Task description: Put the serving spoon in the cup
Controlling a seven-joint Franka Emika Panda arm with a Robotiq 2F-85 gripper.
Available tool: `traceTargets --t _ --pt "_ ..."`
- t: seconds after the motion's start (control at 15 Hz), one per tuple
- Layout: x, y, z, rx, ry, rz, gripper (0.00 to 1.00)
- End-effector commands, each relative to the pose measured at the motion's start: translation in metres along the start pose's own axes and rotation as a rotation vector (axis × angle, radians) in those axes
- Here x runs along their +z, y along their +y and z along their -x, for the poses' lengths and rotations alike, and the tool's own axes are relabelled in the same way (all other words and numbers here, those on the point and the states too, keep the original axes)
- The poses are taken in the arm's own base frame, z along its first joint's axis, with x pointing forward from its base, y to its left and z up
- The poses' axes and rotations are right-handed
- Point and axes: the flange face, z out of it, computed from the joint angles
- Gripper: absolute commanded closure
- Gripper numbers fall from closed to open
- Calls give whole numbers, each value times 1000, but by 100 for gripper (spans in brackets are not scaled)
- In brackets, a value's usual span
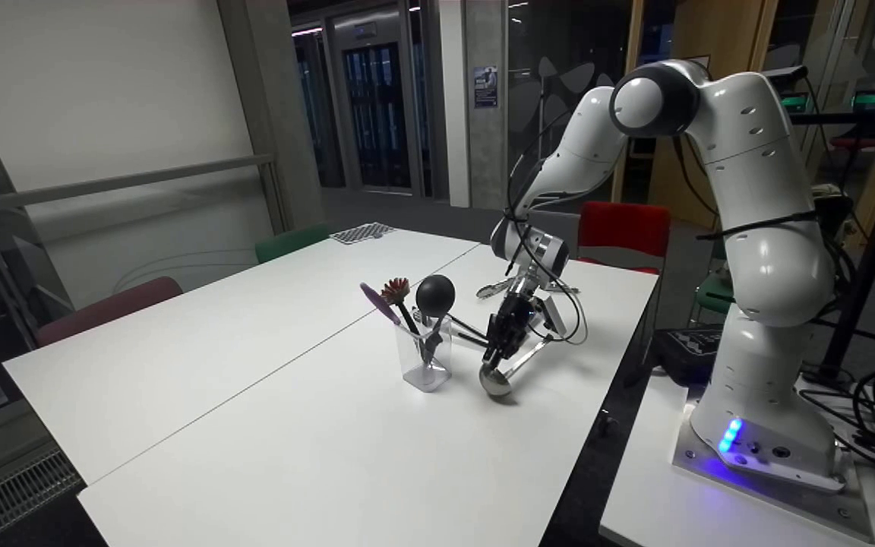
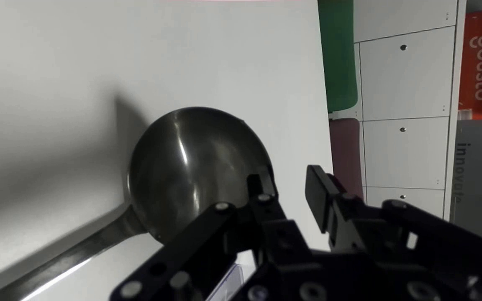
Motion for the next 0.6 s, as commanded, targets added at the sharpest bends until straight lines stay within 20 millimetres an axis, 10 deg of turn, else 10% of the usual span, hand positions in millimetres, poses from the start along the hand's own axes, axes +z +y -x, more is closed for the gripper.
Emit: traceTargets --t 0.0,0.53 --pt "-4 -6 2 1 11 -18 99" --pt "-5 -12 10 -28 -3 -16 100"
